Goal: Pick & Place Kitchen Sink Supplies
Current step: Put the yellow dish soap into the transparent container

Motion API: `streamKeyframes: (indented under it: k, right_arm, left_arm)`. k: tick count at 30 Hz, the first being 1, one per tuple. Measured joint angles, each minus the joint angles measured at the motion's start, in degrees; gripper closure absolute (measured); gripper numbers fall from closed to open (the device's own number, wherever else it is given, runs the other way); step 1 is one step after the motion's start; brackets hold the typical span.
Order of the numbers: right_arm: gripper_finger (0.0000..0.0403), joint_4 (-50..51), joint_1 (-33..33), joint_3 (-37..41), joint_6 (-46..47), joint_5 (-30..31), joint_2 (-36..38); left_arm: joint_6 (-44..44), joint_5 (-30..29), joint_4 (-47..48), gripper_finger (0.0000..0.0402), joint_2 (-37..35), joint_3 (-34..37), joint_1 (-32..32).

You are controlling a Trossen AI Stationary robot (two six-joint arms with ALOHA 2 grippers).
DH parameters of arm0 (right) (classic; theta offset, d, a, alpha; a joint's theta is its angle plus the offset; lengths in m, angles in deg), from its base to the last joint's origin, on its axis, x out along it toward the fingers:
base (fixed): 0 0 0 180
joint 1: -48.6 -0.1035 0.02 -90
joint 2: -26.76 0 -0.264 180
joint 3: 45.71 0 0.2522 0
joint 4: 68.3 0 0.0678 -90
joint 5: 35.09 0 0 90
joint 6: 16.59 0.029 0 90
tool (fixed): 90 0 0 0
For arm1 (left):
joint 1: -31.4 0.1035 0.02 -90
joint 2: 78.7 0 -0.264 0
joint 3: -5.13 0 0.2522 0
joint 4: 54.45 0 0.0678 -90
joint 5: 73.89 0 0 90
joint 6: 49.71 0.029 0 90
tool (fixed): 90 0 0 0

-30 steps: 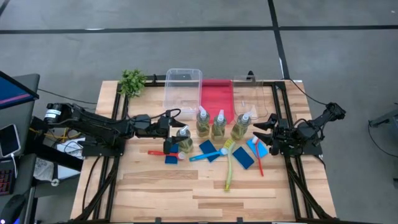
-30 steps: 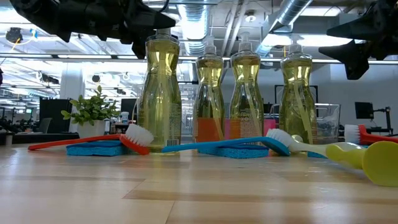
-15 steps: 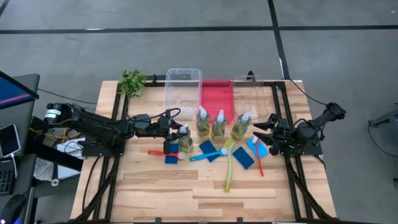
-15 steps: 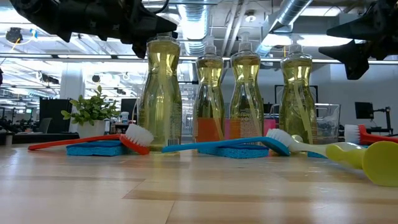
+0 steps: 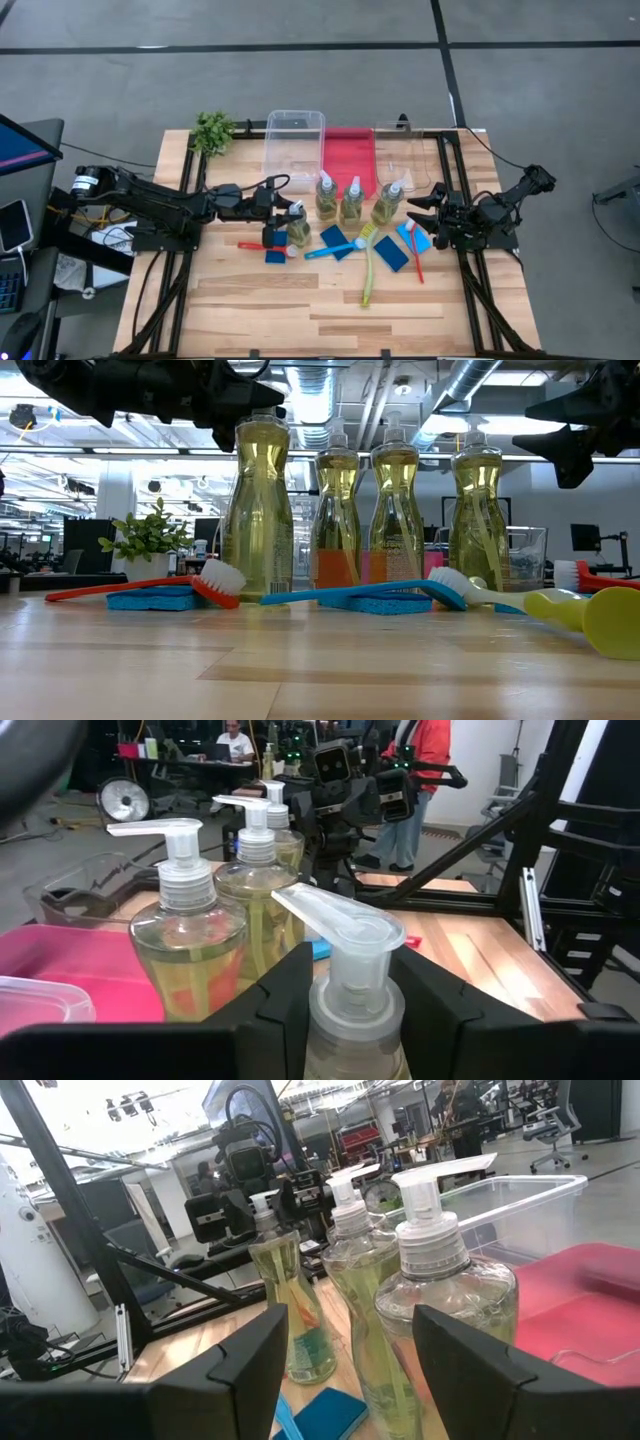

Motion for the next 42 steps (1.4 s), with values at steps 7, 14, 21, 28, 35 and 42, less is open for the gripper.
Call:
streamKeyframes:
  k: [7,14,21,28,35,42]
  right_arm:
    - [0.0194,0.37,0.00,0.00,0.00,0.00,0.00]
    - [0.0194,0.35,0.02,0.00,0.00,0.02,0.00]
    - [0.0194,0.34,0.02,0.00,0.00,0.01,0.00]
    - [0.0194,0.33,0.01,0.00,0.00,0.02,0.00]
    - [0.0194,0.33,0.00,0.00,0.00,0.00,0.00]
    - [0.0194,0.35,0.00,0.00,0.00,0.01,0.00]
  left_arm:
    - [-0.01,-0.01,-0.77,0.0277,-0.97,0.11,0.00]
    - [-0.02,-0.14,-1.53,0.0289,-3.47,0.11,0.00]
    - [-0.01,-0.16,-1.68,0.0279,-6.17,0.09,0.00]
    - [-0.01,-0.15,-1.75,0.0289,-9.77,0.04,0.00]
    - [-0.02,-0.16,-1.99,0.0284,-14.62,0.02,0.00]
    - [-0.19,-0.16,-2.16,0.0282,-19.83,0.00,0.00]
